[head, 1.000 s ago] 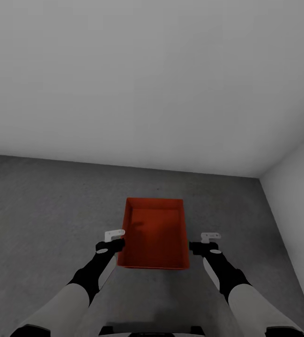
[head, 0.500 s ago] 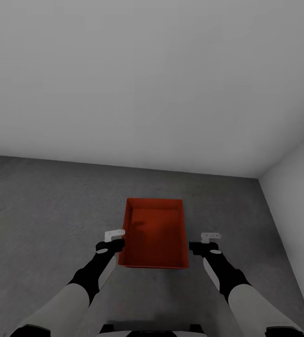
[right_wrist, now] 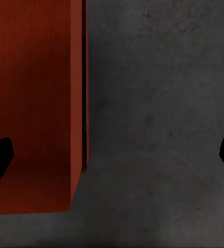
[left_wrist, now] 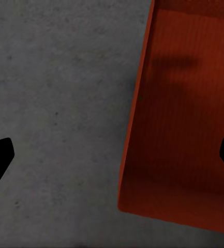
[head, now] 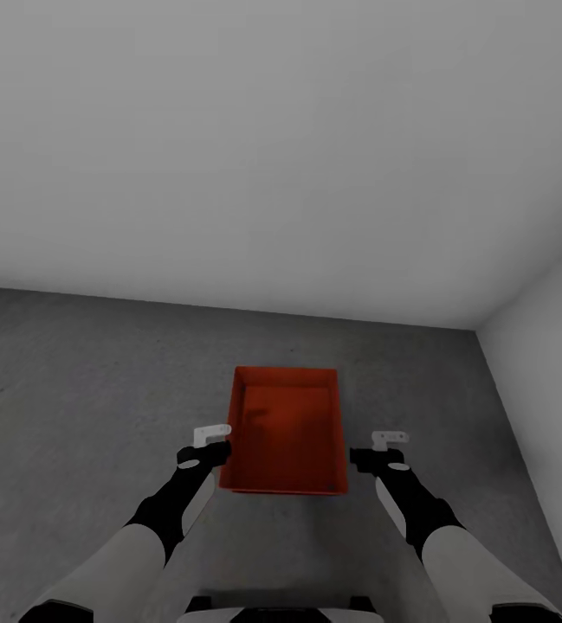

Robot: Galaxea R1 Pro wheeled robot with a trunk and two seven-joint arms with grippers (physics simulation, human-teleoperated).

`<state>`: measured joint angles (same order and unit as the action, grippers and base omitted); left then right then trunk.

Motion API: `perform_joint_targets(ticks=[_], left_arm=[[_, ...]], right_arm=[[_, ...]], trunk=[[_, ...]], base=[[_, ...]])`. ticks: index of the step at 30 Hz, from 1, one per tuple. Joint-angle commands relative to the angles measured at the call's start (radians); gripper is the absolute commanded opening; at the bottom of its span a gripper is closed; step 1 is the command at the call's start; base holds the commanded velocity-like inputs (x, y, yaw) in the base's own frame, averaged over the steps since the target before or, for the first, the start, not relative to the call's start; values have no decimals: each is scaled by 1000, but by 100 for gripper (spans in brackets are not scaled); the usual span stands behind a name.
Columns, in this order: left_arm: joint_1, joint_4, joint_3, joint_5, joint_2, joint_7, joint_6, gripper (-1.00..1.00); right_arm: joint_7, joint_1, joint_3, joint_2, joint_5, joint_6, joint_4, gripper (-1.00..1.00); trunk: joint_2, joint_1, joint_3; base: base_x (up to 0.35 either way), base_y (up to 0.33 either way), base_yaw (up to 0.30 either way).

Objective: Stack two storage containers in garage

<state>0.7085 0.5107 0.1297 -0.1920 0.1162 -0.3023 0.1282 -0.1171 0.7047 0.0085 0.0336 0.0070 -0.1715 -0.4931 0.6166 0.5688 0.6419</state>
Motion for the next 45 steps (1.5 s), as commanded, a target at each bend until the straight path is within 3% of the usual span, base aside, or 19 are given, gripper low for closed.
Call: perform_joint_targets(ticks=[1, 31, 45], left_arm=[[0, 2, 8, -10, -1, -9, 5, 100], [0, 3, 7, -10, -1, -9, 4, 100], [0, 3, 7, -10, -1, -10, 5, 100]], right_arm=[[-4, 0, 1, 0, 1, -7, -2, 100], [-3, 0, 1, 0, 1, -6, -1, 100], [-4, 0, 1, 0, 1, -5, -1, 100]], trunk=[[-6, -4, -2], [-216, -119, -96], [-217, -119, -96]], base=[[0, 0, 0], [0, 0, 0], [0, 0, 0]])
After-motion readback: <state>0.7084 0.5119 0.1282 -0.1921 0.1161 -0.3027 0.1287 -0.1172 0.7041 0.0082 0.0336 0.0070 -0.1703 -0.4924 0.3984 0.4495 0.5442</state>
